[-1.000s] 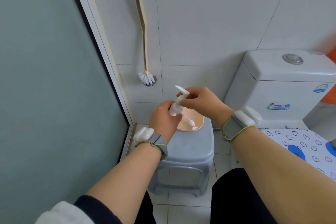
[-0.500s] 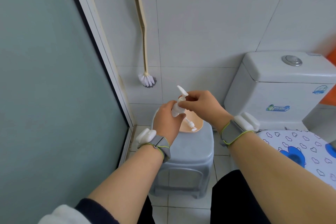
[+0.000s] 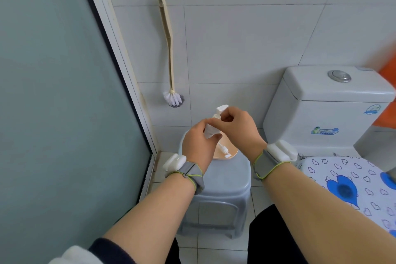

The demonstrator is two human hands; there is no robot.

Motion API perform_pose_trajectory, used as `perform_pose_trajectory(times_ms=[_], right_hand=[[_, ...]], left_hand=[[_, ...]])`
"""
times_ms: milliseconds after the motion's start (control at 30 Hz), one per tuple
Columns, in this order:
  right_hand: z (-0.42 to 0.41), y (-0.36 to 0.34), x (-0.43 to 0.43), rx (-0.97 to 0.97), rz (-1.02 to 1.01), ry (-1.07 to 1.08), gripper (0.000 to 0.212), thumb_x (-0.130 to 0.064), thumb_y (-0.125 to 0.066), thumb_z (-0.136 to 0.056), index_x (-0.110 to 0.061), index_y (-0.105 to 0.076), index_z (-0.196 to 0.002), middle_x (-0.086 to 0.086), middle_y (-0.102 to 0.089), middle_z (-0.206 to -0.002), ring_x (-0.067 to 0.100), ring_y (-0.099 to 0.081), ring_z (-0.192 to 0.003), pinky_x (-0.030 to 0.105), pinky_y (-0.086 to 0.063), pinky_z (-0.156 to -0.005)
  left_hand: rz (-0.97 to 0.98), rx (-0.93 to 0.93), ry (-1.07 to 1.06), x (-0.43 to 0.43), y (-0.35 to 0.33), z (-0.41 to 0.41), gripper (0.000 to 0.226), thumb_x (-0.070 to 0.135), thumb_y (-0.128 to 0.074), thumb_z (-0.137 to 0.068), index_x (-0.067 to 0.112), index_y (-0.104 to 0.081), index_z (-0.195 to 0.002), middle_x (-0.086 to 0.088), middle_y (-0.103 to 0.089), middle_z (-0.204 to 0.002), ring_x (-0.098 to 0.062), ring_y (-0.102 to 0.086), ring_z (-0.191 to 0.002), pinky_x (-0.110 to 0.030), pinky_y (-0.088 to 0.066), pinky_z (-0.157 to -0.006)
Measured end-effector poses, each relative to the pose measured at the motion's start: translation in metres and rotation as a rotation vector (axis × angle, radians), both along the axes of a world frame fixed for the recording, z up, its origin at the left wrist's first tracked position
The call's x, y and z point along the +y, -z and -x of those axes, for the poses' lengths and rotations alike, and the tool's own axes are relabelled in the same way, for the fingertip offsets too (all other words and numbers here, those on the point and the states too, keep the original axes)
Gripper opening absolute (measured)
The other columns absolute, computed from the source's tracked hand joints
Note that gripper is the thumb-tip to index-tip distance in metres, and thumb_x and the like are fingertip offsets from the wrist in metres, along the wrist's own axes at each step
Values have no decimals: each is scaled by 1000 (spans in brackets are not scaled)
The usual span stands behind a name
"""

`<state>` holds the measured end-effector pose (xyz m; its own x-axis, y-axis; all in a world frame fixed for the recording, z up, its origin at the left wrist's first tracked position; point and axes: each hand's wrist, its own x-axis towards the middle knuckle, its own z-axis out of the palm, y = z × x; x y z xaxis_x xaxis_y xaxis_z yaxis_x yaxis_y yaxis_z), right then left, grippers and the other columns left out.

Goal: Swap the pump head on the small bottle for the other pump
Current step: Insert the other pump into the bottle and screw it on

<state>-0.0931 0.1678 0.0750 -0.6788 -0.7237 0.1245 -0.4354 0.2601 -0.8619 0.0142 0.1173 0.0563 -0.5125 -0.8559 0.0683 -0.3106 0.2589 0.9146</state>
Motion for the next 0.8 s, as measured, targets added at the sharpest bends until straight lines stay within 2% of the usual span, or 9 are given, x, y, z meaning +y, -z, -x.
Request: perform_pose_trajectory(times_ms=[100,233,300,367,467,533,667,733,800], right_hand=[[-4,-1,1,37,26,26,35,-40,-78,-74,-17,-53,-69,-8,-54,-63,7,-45,-54,20,-37,-51],[-9,-9,4,-64,112,-22,21,-32,-73,-80,-23,-59,-68,-5,-62,-68,0,-51,-55,12,-39,-53],[-11,-16,6,-209,171,-103,9,-25,-68,-85,-22,-70,-77,-1,-72,-74,2,-62,-65,17,-48,-63],[-12,-20,8,-288,208,-158,13,-17,-66,-86,-25,-75,-82,-7,-76,-77,1,-68,-73,16,-51,-68],[-11,-24,8,-230,191,-115,9,-16,-70,-83,-22,-77,-86,-8,-77,-79,5,-69,-75,26,-54,-74],[-10,-27,6,-186,172,-49,8,-22,-76,-78,-16,-74,-84,-3,-74,-77,9,-67,-71,31,-54,-72],[-14,-28,1,-163,166,39,34,-27,-80,-71,-14,-49,-74,-3,-49,-67,12,-46,-59,28,-39,-57],[-15,-29,1,-191,160,5,31,-26,-78,-73,-13,-51,-78,-4,-51,-69,10,-48,-61,26,-41,-58],[-12,-31,3,-277,200,-69,19,-20,-75,-78,-12,-62,-90,-5,-63,-75,7,-61,-67,24,-48,-62]], left_hand=[[-3,27,-9,3,-6,1,22,20,-74,-79,23,-69,-100,1,-75,-92,-21,-69,-88,-36,-55,-77],[-4,65,-7,3,-14,0,24,18,-74,-79,23,-70,-102,0,-75,-94,-21,-69,-90,-37,-56,-79],[-7,85,-8,2,-20,0,23,19,-73,-79,20,-71,-102,-3,-76,-93,-23,-69,-89,-43,-56,-81],[1,96,-11,1,-25,1,20,20,-73,-79,16,-70,-99,-7,-75,-90,-27,-69,-88,-48,-55,-80],[23,95,-17,0,-29,1,17,20,-72,-80,14,-69,-95,-9,-74,-87,-30,-68,-86,-50,-55,-78],[31,99,-22,2,-31,1,15,19,-72,-79,15,-69,-93,-8,-74,-85,-30,-67,-84,-49,-55,-77],[26,113,-33,7,-33,2,15,21,-73,-77,19,-71,-92,-3,-75,-87,-25,-68,-84,-44,-56,-77],[16,111,-28,6,-34,2,15,20,-73,-77,19,-71,-93,-3,-75,-87,-25,-68,-85,-44,-56,-79],[13,93,-19,2,-36,1,19,20,-73,-78,19,-71,-96,-4,-75,-89,-26,-69,-87,-46,-56,-81]])
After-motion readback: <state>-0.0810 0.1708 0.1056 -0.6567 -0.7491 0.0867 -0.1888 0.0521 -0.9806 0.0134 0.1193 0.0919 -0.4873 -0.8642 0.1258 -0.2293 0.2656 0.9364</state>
